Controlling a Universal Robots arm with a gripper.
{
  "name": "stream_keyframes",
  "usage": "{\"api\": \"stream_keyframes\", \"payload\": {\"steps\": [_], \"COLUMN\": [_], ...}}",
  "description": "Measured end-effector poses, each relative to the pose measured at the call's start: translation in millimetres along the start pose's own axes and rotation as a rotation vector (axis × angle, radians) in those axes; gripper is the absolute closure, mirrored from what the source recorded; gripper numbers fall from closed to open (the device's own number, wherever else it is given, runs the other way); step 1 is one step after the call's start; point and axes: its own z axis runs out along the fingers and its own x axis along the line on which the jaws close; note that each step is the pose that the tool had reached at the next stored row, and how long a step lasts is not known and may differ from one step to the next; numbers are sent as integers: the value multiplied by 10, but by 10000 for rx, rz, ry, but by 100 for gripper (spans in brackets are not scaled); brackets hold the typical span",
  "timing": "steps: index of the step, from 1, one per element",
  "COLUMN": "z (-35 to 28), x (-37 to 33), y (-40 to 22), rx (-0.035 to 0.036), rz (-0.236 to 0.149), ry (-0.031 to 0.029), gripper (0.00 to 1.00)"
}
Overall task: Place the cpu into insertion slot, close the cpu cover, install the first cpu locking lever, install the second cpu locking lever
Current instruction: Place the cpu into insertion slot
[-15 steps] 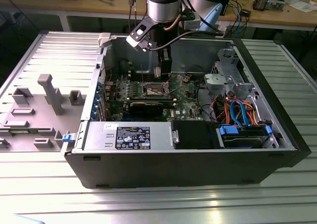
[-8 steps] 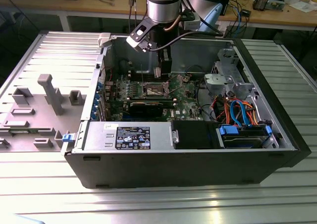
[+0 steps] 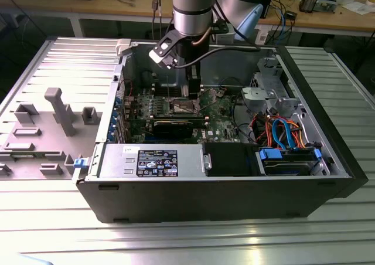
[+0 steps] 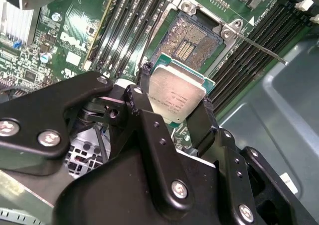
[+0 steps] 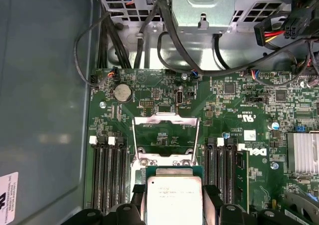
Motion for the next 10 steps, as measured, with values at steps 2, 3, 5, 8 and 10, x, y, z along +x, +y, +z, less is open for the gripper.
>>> {"api": "stream_keyframes", "payload": {"steps": [2,3,5,8,10], "z": [8,8,11,12,13], "x": [0,-1,0,0,0], "y": [-1,-1,-1,-1,-1], "rx": [12,14,12,12,12], "rz": [4,3,2,2,3], "ry": [-1,-3,0,0,0], "gripper": [45,45,45,45,45]}}
